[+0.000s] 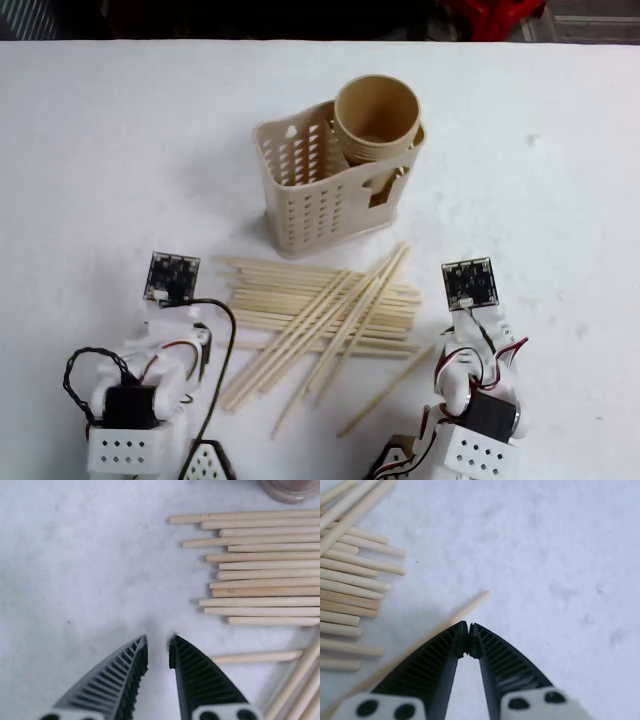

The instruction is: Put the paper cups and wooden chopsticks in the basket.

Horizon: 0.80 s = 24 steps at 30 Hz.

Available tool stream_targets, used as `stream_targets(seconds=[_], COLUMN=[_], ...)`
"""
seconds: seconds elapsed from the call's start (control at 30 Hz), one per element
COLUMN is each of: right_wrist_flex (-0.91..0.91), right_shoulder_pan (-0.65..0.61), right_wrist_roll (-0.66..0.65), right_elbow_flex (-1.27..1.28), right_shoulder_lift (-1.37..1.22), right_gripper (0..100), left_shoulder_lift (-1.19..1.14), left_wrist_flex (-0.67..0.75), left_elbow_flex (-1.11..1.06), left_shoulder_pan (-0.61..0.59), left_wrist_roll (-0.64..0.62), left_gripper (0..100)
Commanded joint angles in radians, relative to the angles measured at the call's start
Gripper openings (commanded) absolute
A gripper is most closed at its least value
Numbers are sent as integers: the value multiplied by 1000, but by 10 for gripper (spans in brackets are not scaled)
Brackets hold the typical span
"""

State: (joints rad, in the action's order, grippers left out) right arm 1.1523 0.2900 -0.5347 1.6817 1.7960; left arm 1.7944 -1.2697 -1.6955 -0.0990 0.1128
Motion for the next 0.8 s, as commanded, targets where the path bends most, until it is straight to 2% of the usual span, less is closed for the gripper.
stream_targets(seconds=[0.0,0.77], right_wrist_flex=[-18,-18], right_shoulder_pan=[10,10], right_wrist_roll=[11,11], right_elbow_flex=[8,8], right_shoulder_lift=[7,7], right_gripper=[18,18], left_shoulder_lift=[4,4], left_wrist_flex=[-6,5], left_elbow_flex=[2,2], left_shoulder_pan=[-2,25], left_wrist_roll=[9,9], left_gripper=[96,97])
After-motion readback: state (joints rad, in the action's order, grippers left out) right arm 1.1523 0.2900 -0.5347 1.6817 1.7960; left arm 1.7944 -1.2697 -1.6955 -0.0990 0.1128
